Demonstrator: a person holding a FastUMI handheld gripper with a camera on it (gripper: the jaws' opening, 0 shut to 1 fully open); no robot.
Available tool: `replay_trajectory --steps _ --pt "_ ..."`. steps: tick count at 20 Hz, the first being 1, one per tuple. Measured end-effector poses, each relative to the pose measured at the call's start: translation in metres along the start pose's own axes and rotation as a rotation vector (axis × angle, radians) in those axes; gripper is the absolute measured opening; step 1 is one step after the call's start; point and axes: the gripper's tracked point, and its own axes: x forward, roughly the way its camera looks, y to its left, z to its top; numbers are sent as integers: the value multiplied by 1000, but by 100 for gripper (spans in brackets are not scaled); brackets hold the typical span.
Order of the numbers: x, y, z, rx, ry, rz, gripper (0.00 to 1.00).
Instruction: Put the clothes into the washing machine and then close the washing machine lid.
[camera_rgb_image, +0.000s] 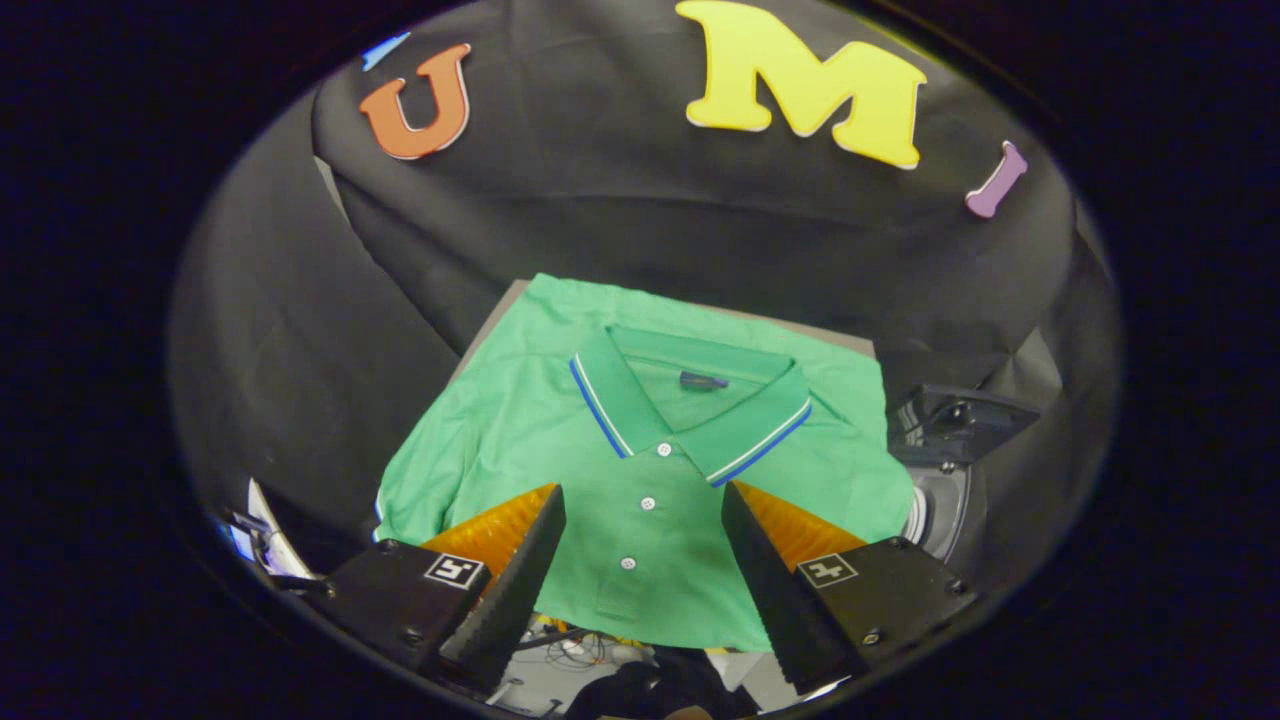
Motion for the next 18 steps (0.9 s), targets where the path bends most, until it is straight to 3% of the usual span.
replay_trajectory --steps 8,15,18 --pt "40 -3 -24 65 190 -37 97" --pt "43 -1 -21 55 108 -79 95" --pt "42 -4 -17 19 139 -62 83"
